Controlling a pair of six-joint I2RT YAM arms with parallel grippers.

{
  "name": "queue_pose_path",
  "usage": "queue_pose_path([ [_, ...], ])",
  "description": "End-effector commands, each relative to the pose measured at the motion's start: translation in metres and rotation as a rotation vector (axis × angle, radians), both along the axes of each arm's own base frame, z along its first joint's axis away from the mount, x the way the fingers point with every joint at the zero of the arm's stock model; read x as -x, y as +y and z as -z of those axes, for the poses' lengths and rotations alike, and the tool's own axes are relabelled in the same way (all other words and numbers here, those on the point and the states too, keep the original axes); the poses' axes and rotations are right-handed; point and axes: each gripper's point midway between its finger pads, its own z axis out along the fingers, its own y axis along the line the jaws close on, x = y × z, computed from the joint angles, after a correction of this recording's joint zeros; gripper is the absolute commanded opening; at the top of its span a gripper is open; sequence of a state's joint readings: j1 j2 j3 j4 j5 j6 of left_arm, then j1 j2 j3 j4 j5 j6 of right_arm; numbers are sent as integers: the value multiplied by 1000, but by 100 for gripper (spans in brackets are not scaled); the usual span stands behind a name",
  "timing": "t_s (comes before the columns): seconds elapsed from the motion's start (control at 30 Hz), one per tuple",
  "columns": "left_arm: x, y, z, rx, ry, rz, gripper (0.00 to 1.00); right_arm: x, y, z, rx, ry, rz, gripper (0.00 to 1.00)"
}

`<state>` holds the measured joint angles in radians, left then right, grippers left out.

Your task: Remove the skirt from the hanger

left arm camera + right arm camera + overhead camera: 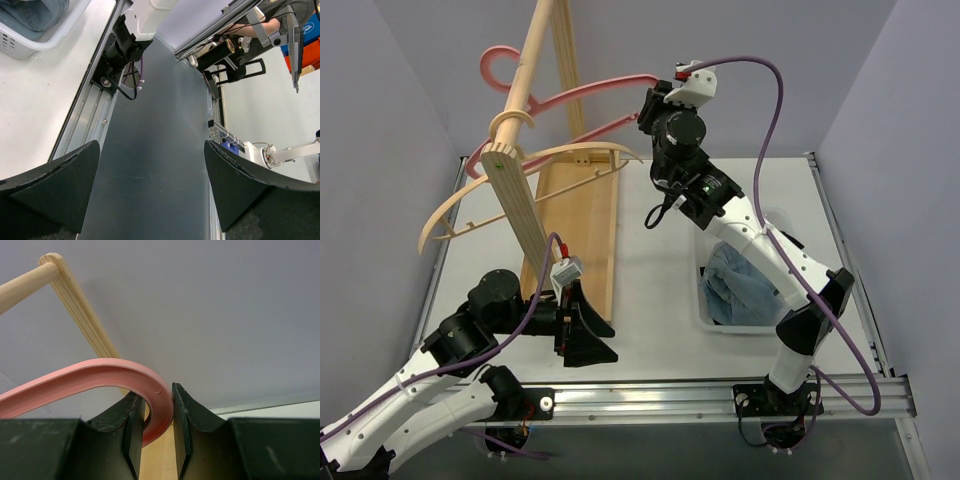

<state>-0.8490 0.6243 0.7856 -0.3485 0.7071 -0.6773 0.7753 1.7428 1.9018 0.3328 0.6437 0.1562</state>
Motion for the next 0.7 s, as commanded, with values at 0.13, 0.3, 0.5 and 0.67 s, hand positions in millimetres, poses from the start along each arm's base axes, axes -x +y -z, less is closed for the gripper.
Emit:
queue_pose_path([
  [0.13, 0, -1, -11, 31, -17, 0, 94, 24, -30, -26, -126, -69, 51, 0],
  [0.3, 1, -1, -12, 37, -10, 3, 94, 34, -43, -24, -157, -71, 72, 0],
  [0.5, -1, -2, -12, 34, -5, -1, 94, 40, -55, -8, -159, -44, 99, 0],
  [0.67, -2, -3, -9, 28, 6, -3, 94, 34, -57, 16, -110, 36, 118, 0],
])
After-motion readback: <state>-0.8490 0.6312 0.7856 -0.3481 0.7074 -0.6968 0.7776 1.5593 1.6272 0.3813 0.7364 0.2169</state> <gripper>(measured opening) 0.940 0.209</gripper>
